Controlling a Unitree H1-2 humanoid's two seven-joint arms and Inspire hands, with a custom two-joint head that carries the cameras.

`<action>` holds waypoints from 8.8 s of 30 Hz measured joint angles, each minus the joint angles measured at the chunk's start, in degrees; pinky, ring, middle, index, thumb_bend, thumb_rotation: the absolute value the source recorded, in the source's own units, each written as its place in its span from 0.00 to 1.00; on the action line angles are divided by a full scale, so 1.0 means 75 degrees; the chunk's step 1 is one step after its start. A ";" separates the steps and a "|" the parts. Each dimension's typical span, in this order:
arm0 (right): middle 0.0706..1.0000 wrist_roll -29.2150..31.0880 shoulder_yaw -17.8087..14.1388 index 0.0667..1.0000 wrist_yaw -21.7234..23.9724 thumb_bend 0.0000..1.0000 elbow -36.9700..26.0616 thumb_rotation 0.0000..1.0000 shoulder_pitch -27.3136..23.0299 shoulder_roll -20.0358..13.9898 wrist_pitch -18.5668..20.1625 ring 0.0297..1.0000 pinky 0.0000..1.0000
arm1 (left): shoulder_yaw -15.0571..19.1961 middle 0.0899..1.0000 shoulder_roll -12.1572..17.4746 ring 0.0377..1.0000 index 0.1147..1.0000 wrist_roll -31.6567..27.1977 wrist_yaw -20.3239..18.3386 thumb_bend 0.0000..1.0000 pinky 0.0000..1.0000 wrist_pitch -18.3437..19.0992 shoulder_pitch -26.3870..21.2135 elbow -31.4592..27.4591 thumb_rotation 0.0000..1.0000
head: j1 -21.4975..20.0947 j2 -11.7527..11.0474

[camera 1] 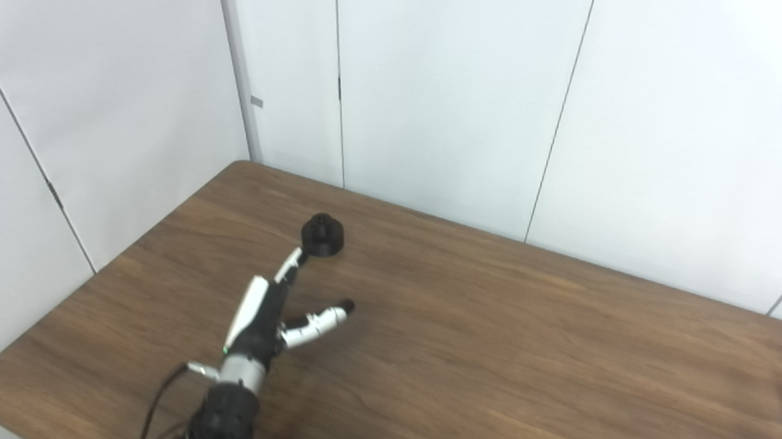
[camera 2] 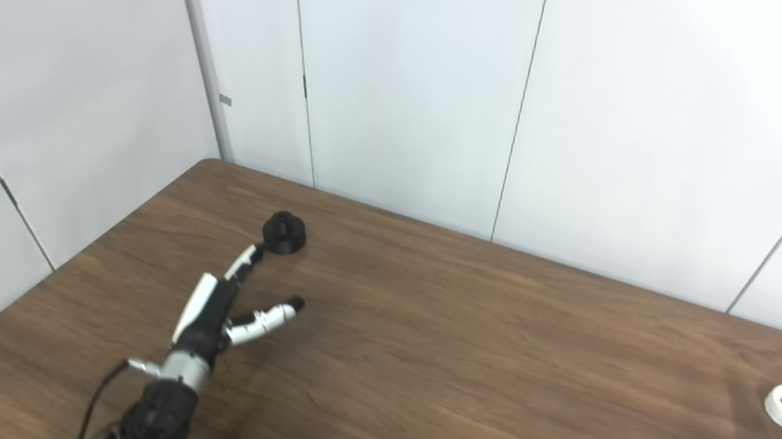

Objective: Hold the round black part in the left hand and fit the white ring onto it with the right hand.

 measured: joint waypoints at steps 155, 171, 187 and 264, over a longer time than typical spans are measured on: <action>0.96 0.0127 -0.0063 0.96 -0.0163 0.54 -0.0410 0.95 0.0299 0.0118 0.0283 0.95 0.96 | -0.2327 0.77 0.1939 0.89 0.42 0.2397 0.0000 0.52 1.00 0.0554 -0.3273 0.4476 0.05 | -0.0563 0.0141; 0.94 -0.0085 -0.0025 0.95 -0.0286 0.56 -0.0417 0.92 0.0297 0.0128 0.0208 0.93 0.93 | -0.1895 0.78 0.0426 0.89 0.42 0.3299 -0.1185 0.52 1.00 0.0623 -0.2379 0.1771 0.05 | -0.0867 0.0246; 0.94 -0.0446 0.0030 0.95 -0.0447 0.59 -0.0606 0.88 0.0340 0.0282 0.0220 0.92 0.89 | -0.3230 0.77 0.0580 0.89 0.42 0.4874 -0.1974 0.52 1.00 -0.0009 -0.1498 0.0664 0.05 | -0.1559 0.0527; 0.94 -0.1397 0.1077 0.95 -0.1550 0.56 -0.2344 0.96 0.0959 0.1798 0.2291 0.96 1.00 | -0.5084 0.77 -0.0788 0.89 0.42 0.6280 -0.0773 0.52 1.00 -0.1462 0.0275 0.0496 0.06 | -0.3504 0.2344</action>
